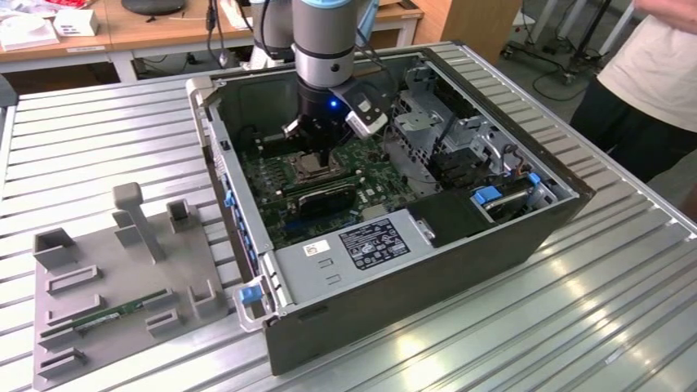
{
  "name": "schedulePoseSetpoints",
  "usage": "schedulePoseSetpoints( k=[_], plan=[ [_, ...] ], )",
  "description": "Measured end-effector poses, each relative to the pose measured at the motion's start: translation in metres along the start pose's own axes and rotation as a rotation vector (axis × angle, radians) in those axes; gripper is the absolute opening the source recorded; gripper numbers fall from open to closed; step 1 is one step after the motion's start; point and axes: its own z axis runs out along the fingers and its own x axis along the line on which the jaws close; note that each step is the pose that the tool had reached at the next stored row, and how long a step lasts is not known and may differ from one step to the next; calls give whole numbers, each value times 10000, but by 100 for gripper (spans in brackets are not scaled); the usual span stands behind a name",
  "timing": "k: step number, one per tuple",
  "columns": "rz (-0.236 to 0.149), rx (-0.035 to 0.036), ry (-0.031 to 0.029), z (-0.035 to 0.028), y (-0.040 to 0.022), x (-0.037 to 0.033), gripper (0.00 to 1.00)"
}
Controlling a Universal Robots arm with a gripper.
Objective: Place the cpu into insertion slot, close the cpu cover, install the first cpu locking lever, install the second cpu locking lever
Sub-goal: 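Install the second cpu locking lever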
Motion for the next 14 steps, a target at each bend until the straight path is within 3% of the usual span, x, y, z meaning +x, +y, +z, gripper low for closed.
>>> schedulePoseSetpoints(
  k=[3,8,14],
  plan=[
    [0,0,0,-7,22,1,11],
    [1,1,-1,-7,128,8,11],
    [1,-1,-2,-64,180,7,11]
  ],
)
